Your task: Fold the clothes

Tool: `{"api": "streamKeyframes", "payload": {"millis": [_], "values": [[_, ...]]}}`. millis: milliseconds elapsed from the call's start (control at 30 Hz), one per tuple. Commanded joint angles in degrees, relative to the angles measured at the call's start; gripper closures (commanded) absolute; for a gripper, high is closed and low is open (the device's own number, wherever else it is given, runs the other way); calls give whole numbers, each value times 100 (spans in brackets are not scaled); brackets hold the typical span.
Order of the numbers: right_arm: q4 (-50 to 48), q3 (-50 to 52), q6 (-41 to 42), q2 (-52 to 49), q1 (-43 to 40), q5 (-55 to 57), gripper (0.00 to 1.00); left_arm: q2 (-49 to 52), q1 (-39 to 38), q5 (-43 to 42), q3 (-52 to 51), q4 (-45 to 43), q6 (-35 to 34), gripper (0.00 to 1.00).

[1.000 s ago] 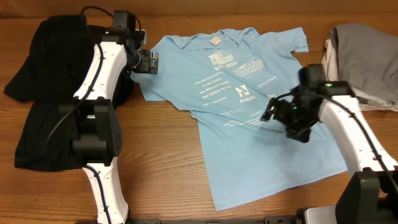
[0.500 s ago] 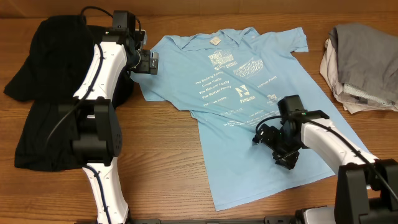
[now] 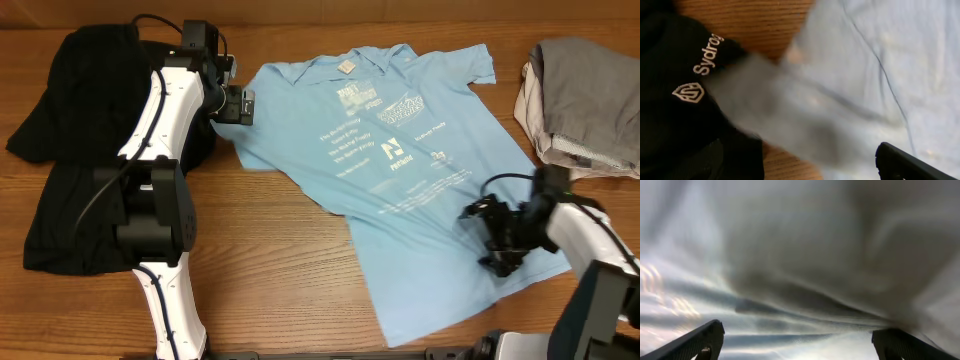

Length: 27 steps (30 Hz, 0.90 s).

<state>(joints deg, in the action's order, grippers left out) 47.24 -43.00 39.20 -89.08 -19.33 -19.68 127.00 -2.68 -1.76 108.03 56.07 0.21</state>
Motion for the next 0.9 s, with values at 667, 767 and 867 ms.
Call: {"api": "streamKeyframes", "payload": {"millis": [667, 767, 867], "values": [[232, -520, -2323, 0, -1727, -761, 0, 640, -101, -564, -4, 957, 1078, 0], [240, -520, -2470, 4, -1727, -758, 0, 887, -138, -411, -4, 953, 1226, 0], [238, -520, -2577, 4, -1727, -761, 0, 1040, -146, -317, -4, 905, 1224, 2]]}}
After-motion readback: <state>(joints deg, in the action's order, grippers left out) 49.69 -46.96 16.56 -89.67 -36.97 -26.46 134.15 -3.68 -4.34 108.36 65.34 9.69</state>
